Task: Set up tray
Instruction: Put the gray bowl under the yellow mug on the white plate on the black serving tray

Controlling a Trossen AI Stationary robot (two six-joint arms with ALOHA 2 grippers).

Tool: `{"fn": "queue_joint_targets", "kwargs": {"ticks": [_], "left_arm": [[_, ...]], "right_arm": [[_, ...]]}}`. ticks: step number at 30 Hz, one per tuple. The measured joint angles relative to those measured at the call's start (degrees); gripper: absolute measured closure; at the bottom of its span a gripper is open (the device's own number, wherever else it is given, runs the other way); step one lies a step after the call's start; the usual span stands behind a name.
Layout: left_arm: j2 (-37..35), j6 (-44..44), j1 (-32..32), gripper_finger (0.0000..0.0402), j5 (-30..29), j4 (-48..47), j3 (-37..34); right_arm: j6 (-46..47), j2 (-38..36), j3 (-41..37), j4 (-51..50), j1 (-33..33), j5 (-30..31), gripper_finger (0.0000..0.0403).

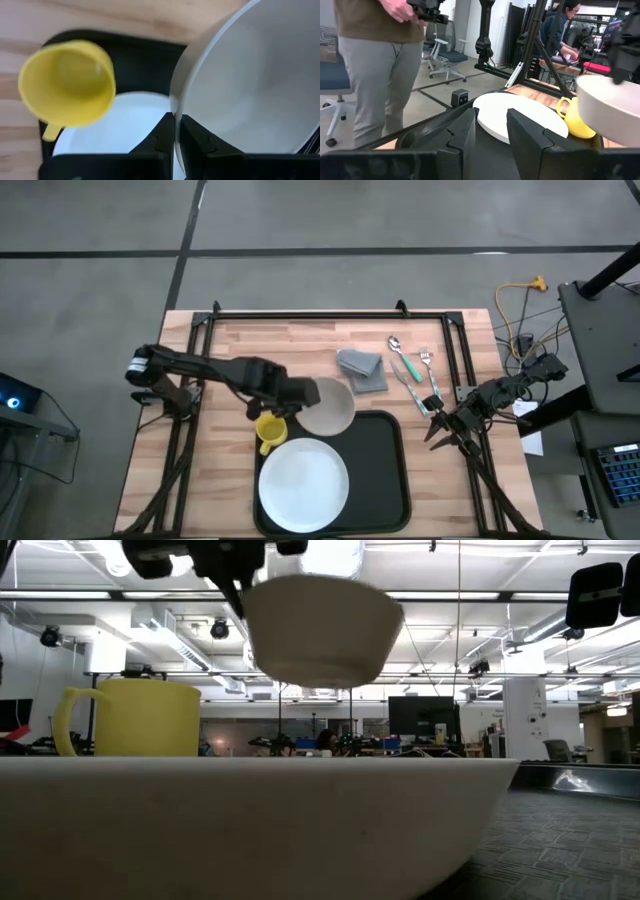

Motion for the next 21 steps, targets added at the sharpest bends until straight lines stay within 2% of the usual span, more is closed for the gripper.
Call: {"fn": "queue_joint_targets", "kwargs": {"ticks": [11,21], "left_arm": [[0.0,-3.1,-10.8,0.0400,-3.1,0.2,0.0],[0.0,-7.0,-17.3,0.0400,-5.6,0.7,-1.4]], "right_arm": [[0.0,0.0,0.0,0.0,0.0,0.0,0.0303],[0.0,0.0,0.0,0.0,0.0,0.0,0.0303]]}}
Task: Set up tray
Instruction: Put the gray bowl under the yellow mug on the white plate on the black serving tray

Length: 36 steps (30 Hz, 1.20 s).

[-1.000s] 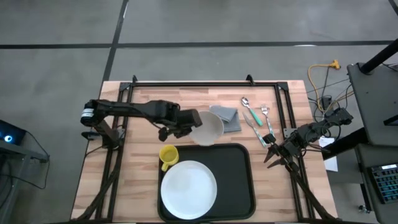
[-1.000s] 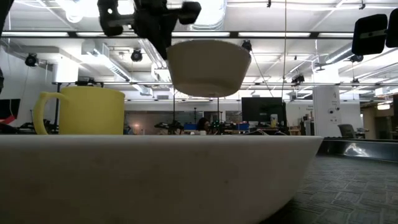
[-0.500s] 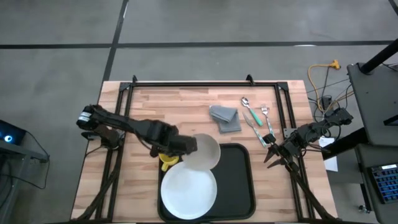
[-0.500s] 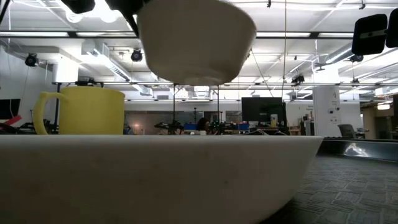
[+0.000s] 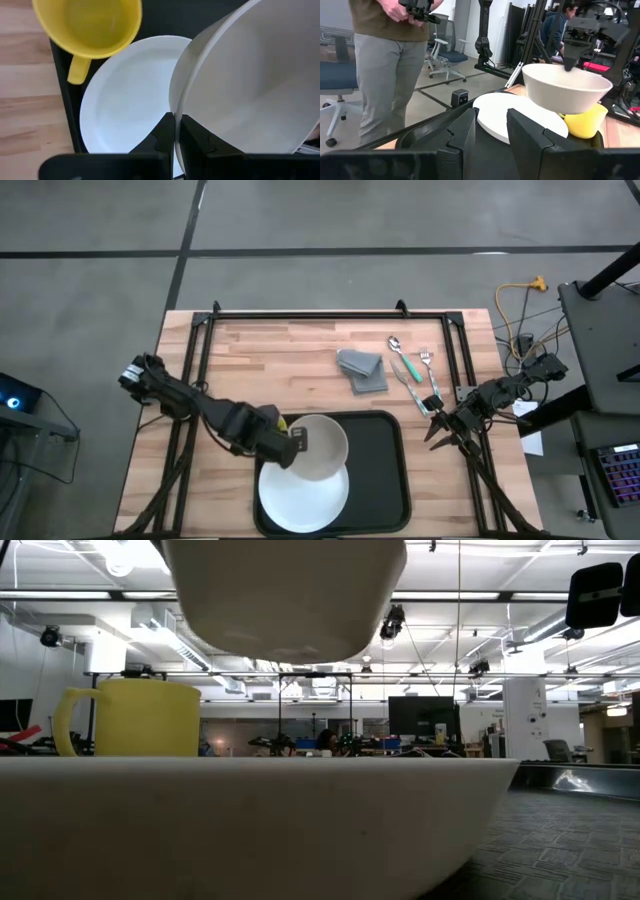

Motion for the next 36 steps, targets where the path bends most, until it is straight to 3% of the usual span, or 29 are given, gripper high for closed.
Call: {"fn": "queue_joint_targets", "kwargs": {"ticks": [15,36], "left_arm": [[0.1,-8.2,-6.8,0.0400,0.0,14.4,-10.4],[0.1,-8.7,-9.5,0.0400,1.6,25.5,-19.4]], "right_arm": [[0.0,0.0,0.0,0.0,0.0,0.0,0.0303],[0.0,0.0,0.0,0.0,0.0,0.0,0.0303]]}}
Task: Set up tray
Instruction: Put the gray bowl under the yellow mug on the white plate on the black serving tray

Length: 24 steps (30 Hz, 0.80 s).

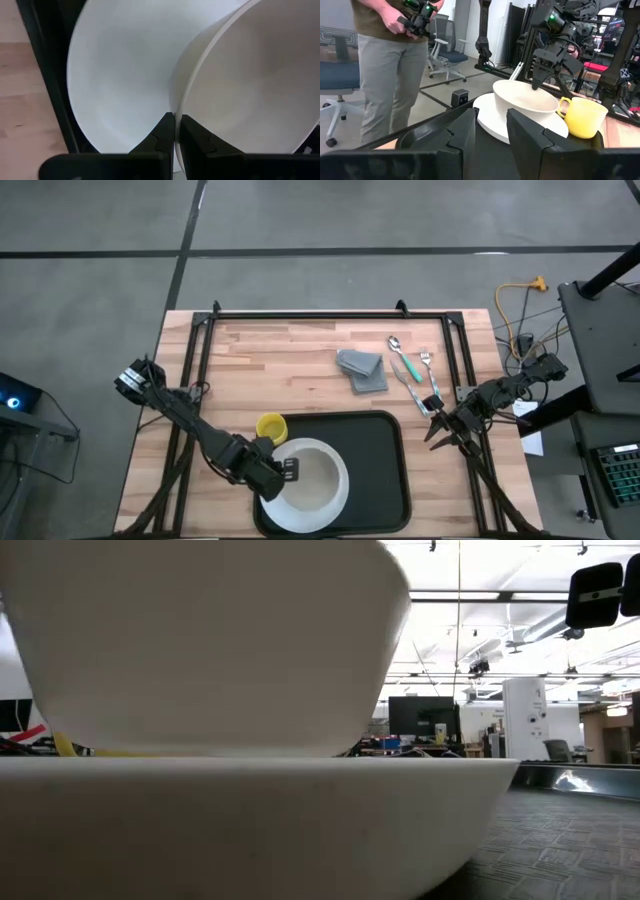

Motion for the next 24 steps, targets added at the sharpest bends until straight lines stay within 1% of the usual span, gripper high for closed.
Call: {"fn": "queue_joint_targets", "kwargs": {"ticks": [8,24], "left_arm": [[0.1,0.0,-0.8,0.0400,0.0,2.4,-1.6],[0.1,-1.0,-1.5,0.0394,0.0,2.0,-3.1]], "right_arm": [[0.0,0.0,0.0,0.0,0.0,0.0,0.0303],[0.0,0.0,0.0,0.0,0.0,0.0,0.0303]]}}
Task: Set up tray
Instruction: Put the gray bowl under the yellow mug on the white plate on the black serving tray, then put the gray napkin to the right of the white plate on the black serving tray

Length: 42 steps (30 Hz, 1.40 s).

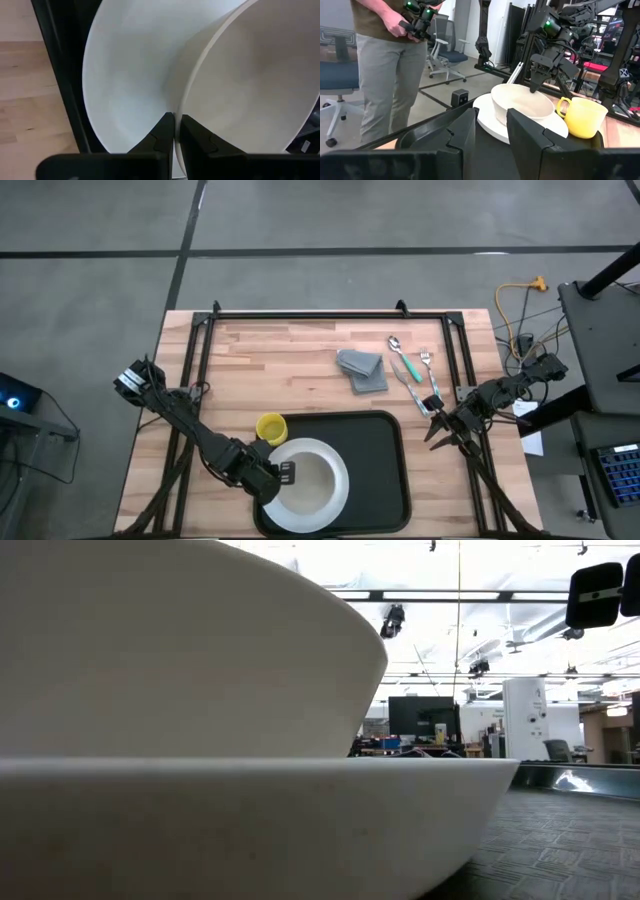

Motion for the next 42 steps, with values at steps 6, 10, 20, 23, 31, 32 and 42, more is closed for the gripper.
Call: {"fn": "queue_joint_targets", "kwargs": {"ticks": [6,10,20,23,31,32,42], "left_arm": [[0.0,0.0,0.0,0.0394,0.0,-0.1,0.0],[0.0,0.0,0.0,0.0393,0.0,0.2,0.0],[-0.3,0.0,0.0,0.0348,0.0,0.2,0.1],[-0.5,0.0,0.0,0.0314,0.0,0.3,0.1],[-4.1,0.3,-0.1,0.0226,0.0,0.0,0.1],[-4.8,0.3,-0.1,0.0217,0.0,-0.1,0.1],[-10.2,0.5,0.1,0.0178,-0.2,-1.8,0.1]], "right_arm": [[0.0,0.0,0.0,0.0,0.0,0.0,0.0303],[0.0,0.0,0.0,0.0,0.0,0.0,0.0303],[0.0,0.0,0.0,0.0,0.0,0.0,0.0303],[0.0,0.0,0.0,0.0,0.0,0.0,0.0303],[0.0,0.0,0.0,0.0,0.0,0.0,0.0303],[0.0,0.0,0.0,0.0,0.0,0.0,0.0303],[0.0,0.0,0.0,0.0,0.0,0.0,0.0303]]}}
